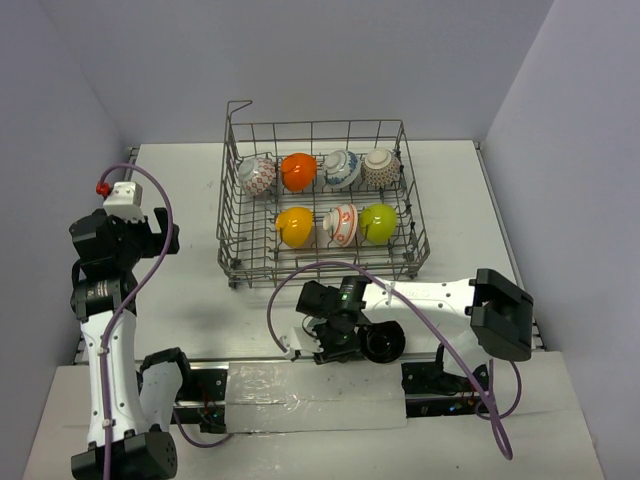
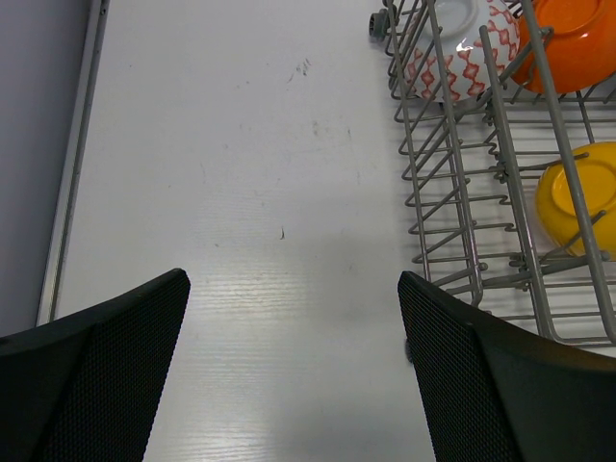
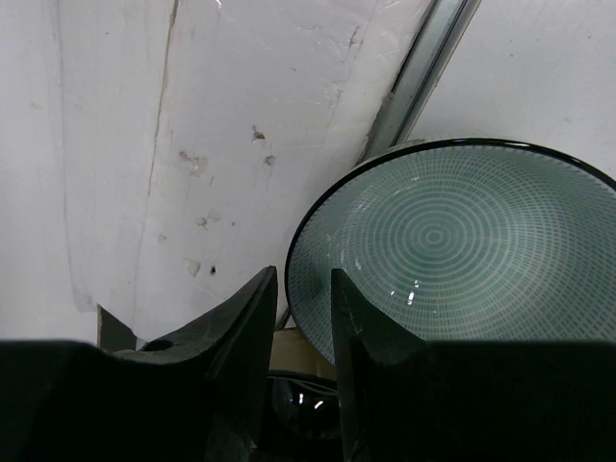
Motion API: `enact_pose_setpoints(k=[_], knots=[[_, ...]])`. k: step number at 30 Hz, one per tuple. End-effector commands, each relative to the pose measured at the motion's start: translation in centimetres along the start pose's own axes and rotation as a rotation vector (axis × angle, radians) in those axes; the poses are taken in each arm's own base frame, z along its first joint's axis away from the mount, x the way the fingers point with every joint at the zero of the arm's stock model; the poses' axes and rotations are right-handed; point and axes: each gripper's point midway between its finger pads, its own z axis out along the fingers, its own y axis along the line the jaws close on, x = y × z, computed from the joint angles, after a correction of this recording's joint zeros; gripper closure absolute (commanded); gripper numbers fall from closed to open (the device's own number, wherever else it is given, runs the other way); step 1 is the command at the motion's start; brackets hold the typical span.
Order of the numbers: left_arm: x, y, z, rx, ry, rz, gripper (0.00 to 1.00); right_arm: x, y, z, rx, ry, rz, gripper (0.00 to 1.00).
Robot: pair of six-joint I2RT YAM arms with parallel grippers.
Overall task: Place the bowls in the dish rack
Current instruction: Pick up the bowl from the center of the board.
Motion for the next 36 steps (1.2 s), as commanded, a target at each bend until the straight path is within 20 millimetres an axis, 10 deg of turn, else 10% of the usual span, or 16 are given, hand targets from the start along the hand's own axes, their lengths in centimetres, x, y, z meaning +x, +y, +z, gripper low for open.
enact_pose_setpoints(k=[1,36], knots=[[-0.6,-0.3,-0.3,0.015,-0.037,0.0,0.04,-0.1,-0.5,0.5,0.025,0.006,0.002,0.64],[-0.7,-0.5,-0.6,0.023,-0.053,-0.006,0.03,-2.0,-2.2,-2.8,0.139,-0.015,-0.009,0.91]])
